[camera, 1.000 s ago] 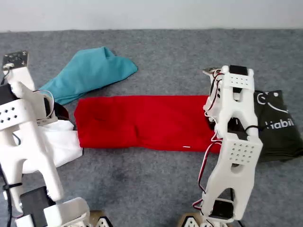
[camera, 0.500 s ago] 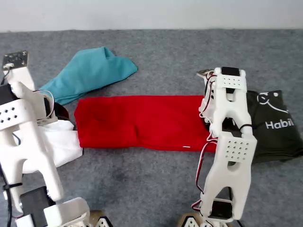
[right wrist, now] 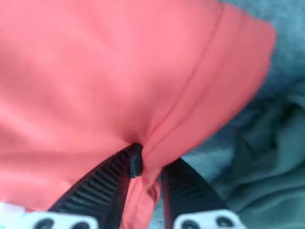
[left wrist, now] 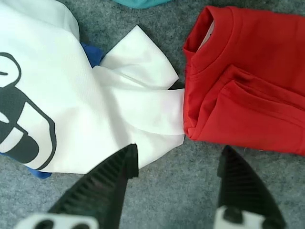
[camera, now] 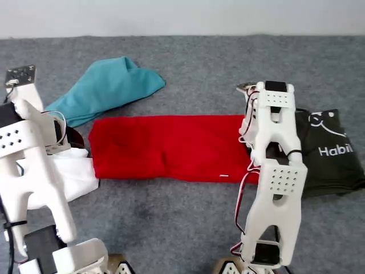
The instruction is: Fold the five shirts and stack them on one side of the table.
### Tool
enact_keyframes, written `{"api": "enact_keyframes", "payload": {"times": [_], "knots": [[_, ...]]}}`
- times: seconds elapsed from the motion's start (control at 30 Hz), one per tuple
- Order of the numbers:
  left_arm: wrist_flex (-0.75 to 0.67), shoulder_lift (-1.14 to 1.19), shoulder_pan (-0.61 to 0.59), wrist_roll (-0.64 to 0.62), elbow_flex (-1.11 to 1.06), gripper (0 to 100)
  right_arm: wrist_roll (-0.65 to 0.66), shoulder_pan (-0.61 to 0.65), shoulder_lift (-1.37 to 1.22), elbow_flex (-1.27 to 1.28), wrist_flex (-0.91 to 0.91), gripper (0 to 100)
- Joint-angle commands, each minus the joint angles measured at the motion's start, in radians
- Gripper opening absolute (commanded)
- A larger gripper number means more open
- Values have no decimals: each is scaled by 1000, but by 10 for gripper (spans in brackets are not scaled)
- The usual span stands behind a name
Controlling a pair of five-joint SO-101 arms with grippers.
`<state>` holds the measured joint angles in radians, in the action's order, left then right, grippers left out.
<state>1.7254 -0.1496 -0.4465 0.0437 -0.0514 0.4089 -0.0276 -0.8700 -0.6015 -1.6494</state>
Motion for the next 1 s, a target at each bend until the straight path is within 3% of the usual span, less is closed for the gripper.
{"api": "enact_keyframes", "payload": {"times": [0.0,0.2,0.47,0.6,0.97], "knots": [[-2,-32,9,15,4,272,-3,90,-88,9,4,9],[-2,-32,9,15,4,272,-5,90,-87,9,-1,9],[-2,-32,9,15,4,272,-12,90,-93,-107,-143,9],[-2,-32,9,15,4,272,-78,96,-97,-115,-142,9],[3,-38,9,15,2,272,-48,99,-76,-153,-145,9]]}}
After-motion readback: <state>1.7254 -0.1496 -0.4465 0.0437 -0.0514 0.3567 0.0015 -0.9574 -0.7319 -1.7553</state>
